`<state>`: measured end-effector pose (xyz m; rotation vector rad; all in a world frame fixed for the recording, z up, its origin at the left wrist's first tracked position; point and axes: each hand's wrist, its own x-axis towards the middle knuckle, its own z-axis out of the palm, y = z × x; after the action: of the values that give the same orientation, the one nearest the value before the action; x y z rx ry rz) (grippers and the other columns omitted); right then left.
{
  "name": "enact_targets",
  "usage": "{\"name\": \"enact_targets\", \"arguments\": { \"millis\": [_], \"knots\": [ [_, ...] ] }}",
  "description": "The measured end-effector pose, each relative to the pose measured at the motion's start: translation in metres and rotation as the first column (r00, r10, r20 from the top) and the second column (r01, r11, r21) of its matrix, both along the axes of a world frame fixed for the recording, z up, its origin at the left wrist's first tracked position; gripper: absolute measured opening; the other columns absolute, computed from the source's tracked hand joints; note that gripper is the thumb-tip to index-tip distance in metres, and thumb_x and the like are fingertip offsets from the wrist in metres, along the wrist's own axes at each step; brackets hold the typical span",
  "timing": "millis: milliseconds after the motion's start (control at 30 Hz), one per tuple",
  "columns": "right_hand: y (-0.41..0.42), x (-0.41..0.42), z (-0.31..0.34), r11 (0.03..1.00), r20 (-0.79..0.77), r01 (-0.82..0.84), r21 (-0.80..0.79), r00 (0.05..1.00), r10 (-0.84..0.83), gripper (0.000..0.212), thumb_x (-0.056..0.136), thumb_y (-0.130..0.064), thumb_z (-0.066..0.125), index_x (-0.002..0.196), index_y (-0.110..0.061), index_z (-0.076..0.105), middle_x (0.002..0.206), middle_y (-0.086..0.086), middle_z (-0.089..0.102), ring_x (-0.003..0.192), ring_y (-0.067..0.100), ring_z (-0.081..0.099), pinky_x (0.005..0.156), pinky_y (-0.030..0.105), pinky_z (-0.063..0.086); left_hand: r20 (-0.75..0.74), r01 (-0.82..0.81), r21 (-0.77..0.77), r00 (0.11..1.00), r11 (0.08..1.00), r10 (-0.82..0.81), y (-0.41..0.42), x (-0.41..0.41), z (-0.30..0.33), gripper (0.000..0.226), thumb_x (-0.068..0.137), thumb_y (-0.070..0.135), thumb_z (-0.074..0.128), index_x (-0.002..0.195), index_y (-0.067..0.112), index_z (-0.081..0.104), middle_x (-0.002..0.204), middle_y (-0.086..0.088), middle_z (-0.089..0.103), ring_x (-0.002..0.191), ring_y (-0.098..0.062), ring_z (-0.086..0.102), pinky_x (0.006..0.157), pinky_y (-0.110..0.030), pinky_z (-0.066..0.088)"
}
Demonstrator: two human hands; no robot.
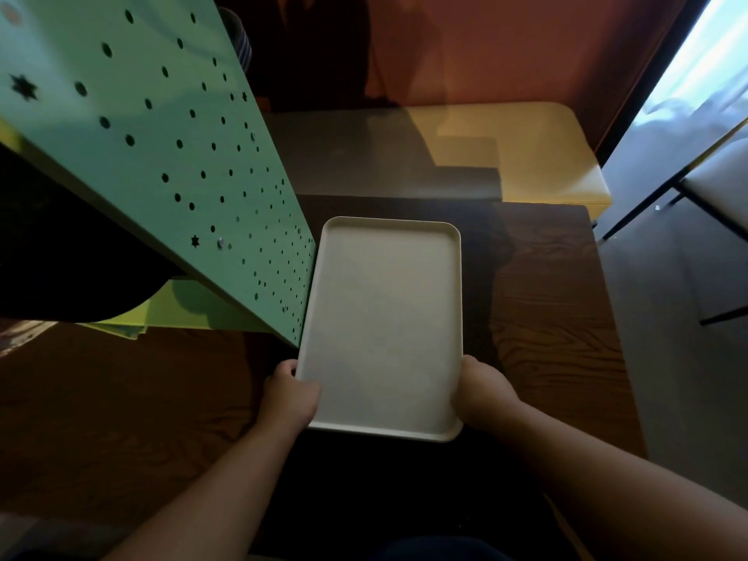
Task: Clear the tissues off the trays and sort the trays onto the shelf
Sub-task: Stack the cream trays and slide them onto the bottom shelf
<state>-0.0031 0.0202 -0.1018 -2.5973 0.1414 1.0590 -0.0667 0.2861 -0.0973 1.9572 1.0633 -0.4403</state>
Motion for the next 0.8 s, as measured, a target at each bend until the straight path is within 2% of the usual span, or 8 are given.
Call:
{"name": "enact_targets", "arguments": {
  "millis": [133,367,433,500,567,600,667,800],
  "knots": [
    [-0.011,0.005,0.015,0.978,-0.018,0.193,0.073,0.981,-0.193,0.023,0.096,-0.026,0.063,0.117,-0.017,0.060,0.098,-0.001,0.066,0.082,0.011,0.063,0.060,0.025,0.047,0.009,-0.007,0.055,1.000,0.998,0.007,-0.001,0.000,0.009,0.037,0.084,0.010,0.059,0.121,0.014,0.056,0.114,-0.011,0.063,0.092,-0.030,0.062,0.076,-0.035,0.051],
    [-0.036,0.029,0.069,0.920,0.043,0.340,0.194,0.934,-0.355,0.020,0.096,-0.032,0.061,0.112,-0.019,0.064,0.093,-0.003,0.063,0.081,0.011,0.060,0.057,0.029,0.044,-0.010,0.206,0.112,0.979,0.972,-0.206,-0.009,0.006,0.074,0.035,0.083,0.005,0.049,0.106,0.014,0.073,0.106,-0.009,0.074,0.093,-0.029,0.067,0.082,-0.039,0.058],
    [-0.043,0.039,0.091,0.914,0.055,0.340,0.222,0.931,-0.360,0.021,0.096,-0.028,0.061,0.112,-0.017,0.068,0.095,0.000,0.066,0.084,0.014,0.063,0.064,0.033,0.052,0.022,0.249,0.108,0.967,0.962,-0.253,-0.017,0.007,0.105,0.033,0.084,0.003,0.049,0.103,0.015,0.074,0.100,-0.005,0.074,0.087,-0.024,0.066,0.072,-0.030,0.055],
    [-0.049,0.047,0.115,0.889,0.056,0.355,0.289,0.921,-0.386,0.018,0.096,-0.020,0.059,0.108,-0.014,0.072,0.103,0.005,0.070,0.094,0.021,0.068,0.082,0.043,0.059,0.086,0.255,0.110,0.961,0.961,-0.264,-0.027,0.006,0.138,0.031,0.086,0.002,0.046,0.100,0.014,0.072,0.098,-0.005,0.073,0.084,-0.022,0.064,0.066,-0.028,0.047],
    [-0.051,0.054,0.140,0.846,0.011,0.385,0.370,0.908,-0.418,0.024,0.099,-0.014,0.056,0.117,-0.013,0.071,0.120,0.006,0.069,0.107,0.022,0.065,0.094,0.036,0.054,0.169,0.238,0.162,0.950,0.958,-0.265,-0.036,0.004,0.167,0.022,0.093,0.008,0.046,0.100,0.014,0.066,0.105,-0.001,0.070,0.090,-0.021,0.060,0.071,-0.030,0.042],
    [-0.052,0.056,0.154,0.808,-0.019,0.413,0.420,0.894,-0.447,0.027,0.099,-0.011,0.056,0.123,-0.011,0.069,0.121,0.006,0.068,0.104,0.020,0.064,0.087,0.030,0.053,0.223,0.211,0.186,0.942,0.960,-0.250,-0.041,0.003,0.180,0.020,0.097,0.015,0.047,0.104,0.017,0.065,0.110,0.001,0.066,0.095,-0.018,0.057,0.075,-0.029,0.040],
    [-0.059,0.061,0.170,0.676,-0.131,0.506,0.535,0.840,-0.526,0.027,0.092,-0.006,0.057,0.116,0.000,0.067,0.104,0.014,0.064,0.082,0.021,0.059,0.060,0.028,0.048,0.326,0.173,0.195,0.917,0.965,-0.231,-0.052,0.000,0.204,0.026,0.100,0.033,0.049,0.114,0.018,0.064,0.111,0.000,0.065,0.092,-0.013,0.056,0.074,-0.028,0.040],
    [-0.071,0.051,0.204,0.530,-0.243,0.521,0.669,0.827,-0.507,0.013,0.088,-0.007,0.048,0.096,-0.002,0.058,0.093,0.021,0.054,0.052,0.019,0.048,0.044,0.027,0.036,0.356,0.229,0.299,0.874,0.926,-0.331,-0.075,-0.005,0.231,0.032,0.086,0.047,0.070,0.102,0.025,0.053,0.090,0.004,0.060,0.077,-0.009,0.058,0.056,-0.023,0.038]
  ]
}}
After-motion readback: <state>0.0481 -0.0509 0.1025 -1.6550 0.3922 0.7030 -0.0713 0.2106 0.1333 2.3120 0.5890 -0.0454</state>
